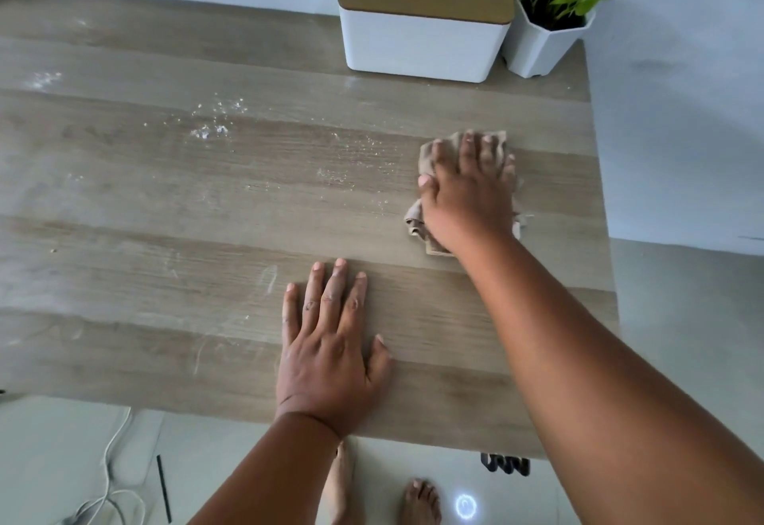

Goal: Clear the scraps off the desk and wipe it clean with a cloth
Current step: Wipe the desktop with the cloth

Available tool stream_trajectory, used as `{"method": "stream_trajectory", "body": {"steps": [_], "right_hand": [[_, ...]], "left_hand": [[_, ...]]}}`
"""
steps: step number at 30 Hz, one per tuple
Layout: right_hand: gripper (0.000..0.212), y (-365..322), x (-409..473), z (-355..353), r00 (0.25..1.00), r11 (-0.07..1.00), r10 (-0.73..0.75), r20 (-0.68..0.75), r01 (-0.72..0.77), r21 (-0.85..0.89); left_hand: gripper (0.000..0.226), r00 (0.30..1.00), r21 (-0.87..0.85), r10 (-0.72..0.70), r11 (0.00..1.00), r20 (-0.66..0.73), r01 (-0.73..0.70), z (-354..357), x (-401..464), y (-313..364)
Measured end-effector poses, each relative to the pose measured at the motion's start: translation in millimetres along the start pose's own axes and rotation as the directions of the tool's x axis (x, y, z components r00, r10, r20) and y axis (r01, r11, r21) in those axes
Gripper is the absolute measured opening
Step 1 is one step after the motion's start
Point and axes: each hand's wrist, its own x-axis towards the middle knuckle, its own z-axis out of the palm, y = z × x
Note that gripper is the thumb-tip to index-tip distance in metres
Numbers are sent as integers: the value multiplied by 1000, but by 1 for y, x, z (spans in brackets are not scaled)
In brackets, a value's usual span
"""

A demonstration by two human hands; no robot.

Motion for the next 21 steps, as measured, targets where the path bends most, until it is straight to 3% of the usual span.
{"method": "stream_trajectory", "body": {"steps": [6,9,14,18,21], "right_hand": [[63,-7,-78,10,930,930,-367,0,367,-6],[64,31,-109,11,904,903,-427,24,427,-35],[63,67,-93,3,965,966,-256,54,258,-31],[62,47,-39,0,997,996,-79,5,79,32],[62,23,3,-4,999,999,-37,-3,37,31]], "left_hand": [[79,1000,11,-3,1000,15,2,-3,0,1],[79,1000,4,-9,1000,10,9,-2,1,1],[78,1000,1,4,1000,-9,-4,-1,0,2],[78,1000,-4,6,1000,-20,-6,2,0,0],[78,1000,-6,4,1000,-21,-4,1,0,1]]}}
